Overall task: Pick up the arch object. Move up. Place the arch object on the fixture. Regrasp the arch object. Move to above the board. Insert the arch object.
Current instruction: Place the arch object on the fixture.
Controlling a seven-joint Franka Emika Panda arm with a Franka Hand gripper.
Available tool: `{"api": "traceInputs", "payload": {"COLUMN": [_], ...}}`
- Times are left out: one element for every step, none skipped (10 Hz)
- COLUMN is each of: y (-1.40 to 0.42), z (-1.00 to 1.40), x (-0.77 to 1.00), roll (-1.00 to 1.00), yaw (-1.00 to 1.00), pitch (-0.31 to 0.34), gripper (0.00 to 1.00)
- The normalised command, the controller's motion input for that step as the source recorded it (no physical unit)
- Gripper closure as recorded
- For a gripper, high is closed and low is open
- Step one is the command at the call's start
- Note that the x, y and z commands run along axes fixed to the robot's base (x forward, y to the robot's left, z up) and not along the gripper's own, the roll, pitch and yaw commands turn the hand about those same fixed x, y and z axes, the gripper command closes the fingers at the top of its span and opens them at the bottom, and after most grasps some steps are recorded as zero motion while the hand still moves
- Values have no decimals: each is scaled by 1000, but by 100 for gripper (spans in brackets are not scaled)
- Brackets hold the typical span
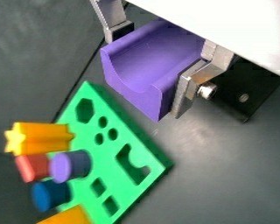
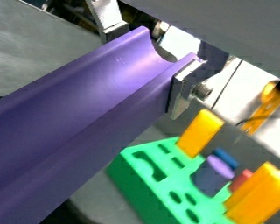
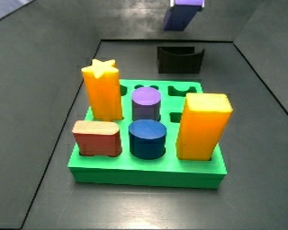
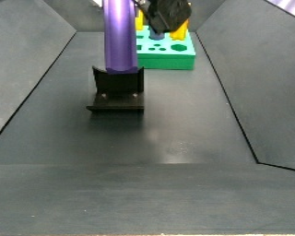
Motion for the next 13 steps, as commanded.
{"api": "traceInputs", "payload": {"y": [45, 41, 30, 27, 26, 30, 33, 33, 29, 15, 10, 6, 8], "z": [-14, -15, -2, -1000, -1000, -1000, -1000, -1000, -912, -663, -485, -369, -252], "x": [78, 74, 66, 89, 94, 116, 115, 115, 108, 88, 74, 68, 47], "roll": [-567, -381, -231, -160, -142, -124, -104, -88, -77, -70, -57, -53, -50], "yaw": [-180, -177, -162, -207, -190, -146, -115, -82, -53, -12, 16, 30, 55], "pitch": [79, 53, 12, -21, -35, -70, -94, -119, -133, -130, -116, -104, -93], "gripper": [100, 100, 100, 100, 100, 100, 100, 100, 100, 100, 100, 100, 100]}}
